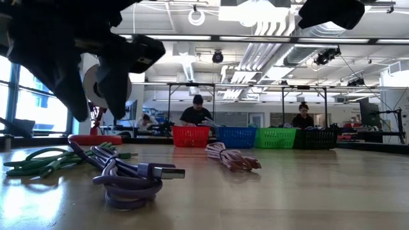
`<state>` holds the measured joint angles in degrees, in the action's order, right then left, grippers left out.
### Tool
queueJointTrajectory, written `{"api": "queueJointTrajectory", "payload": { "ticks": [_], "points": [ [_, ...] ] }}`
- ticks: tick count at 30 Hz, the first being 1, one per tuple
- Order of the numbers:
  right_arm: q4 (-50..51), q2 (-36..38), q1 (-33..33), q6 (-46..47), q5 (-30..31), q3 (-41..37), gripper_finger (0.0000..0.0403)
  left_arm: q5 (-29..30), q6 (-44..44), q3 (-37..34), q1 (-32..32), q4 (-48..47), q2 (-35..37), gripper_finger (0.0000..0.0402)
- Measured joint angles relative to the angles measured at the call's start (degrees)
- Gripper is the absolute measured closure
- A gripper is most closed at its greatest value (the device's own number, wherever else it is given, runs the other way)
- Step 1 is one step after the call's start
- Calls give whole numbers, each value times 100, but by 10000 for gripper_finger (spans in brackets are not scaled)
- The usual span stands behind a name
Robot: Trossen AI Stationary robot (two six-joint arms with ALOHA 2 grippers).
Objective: Pick & Place USB Port
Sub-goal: Put the purple charger cable into the black bin
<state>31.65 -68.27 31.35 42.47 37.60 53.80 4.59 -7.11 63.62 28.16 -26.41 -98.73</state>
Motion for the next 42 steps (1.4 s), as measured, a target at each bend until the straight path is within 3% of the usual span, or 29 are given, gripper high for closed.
{"api": "queueJointTrajectory", "payload": {
  "ticks": [15, 37, 42],
  "points": [
    [-64, -2, 437, 245, 36, 0, 286, -146, -9, -5, -1, 393, -259, 252],
    [-206, -2, 470, 250, 143, 0, 286, -132, -48, -1, -18, 608, -642, 252],
    [-451, -2, 470, 250, 49, 0, 286, -315, -201, 26, -246, 718, -1034, 278]
  ]
}}
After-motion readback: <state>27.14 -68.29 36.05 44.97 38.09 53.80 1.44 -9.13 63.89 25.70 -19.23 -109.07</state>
